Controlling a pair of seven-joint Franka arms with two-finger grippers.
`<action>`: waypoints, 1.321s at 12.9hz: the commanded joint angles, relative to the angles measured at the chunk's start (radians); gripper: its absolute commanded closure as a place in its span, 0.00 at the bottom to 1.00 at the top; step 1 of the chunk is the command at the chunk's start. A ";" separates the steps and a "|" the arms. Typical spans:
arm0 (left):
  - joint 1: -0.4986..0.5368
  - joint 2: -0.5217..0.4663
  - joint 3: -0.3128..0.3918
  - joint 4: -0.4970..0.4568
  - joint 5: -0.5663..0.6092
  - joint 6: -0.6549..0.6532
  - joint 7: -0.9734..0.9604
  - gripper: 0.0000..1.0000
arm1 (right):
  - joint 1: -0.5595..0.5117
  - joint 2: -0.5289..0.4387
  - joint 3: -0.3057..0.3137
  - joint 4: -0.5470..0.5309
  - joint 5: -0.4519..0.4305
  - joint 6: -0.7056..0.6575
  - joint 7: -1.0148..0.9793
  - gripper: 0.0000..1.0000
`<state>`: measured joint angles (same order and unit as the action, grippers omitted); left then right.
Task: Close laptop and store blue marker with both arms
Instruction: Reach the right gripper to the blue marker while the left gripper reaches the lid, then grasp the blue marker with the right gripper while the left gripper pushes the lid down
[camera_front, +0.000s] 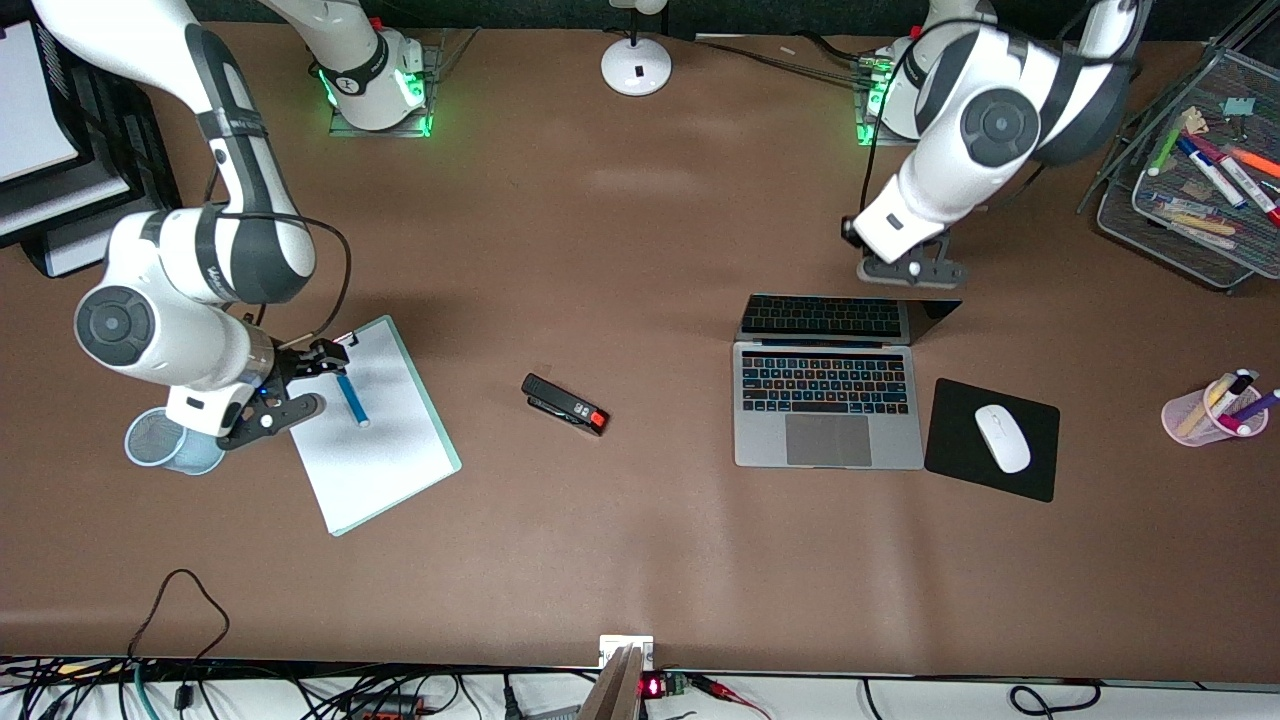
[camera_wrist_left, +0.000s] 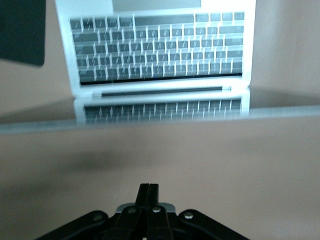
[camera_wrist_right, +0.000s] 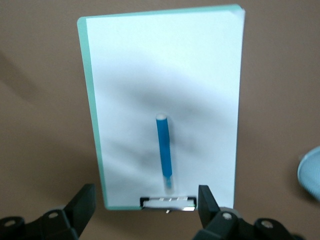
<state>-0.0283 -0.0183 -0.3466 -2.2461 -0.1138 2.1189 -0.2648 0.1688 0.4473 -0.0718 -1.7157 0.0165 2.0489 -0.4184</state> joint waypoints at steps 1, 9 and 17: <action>0.007 0.087 0.001 0.035 0.022 0.155 0.024 1.00 | 0.006 0.028 -0.005 -0.012 0.005 0.060 -0.109 0.23; 0.018 0.320 0.009 0.270 0.172 0.216 0.027 1.00 | 0.005 0.125 -0.005 -0.019 0.008 0.126 -0.250 0.46; 0.014 0.524 0.023 0.393 0.175 0.334 0.029 1.00 | -0.002 0.180 -0.005 -0.015 0.010 0.184 -0.249 0.55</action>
<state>-0.0131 0.4549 -0.3262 -1.8911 0.0387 2.4202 -0.2484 0.1697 0.6257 -0.0748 -1.7256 0.0166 2.2142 -0.6459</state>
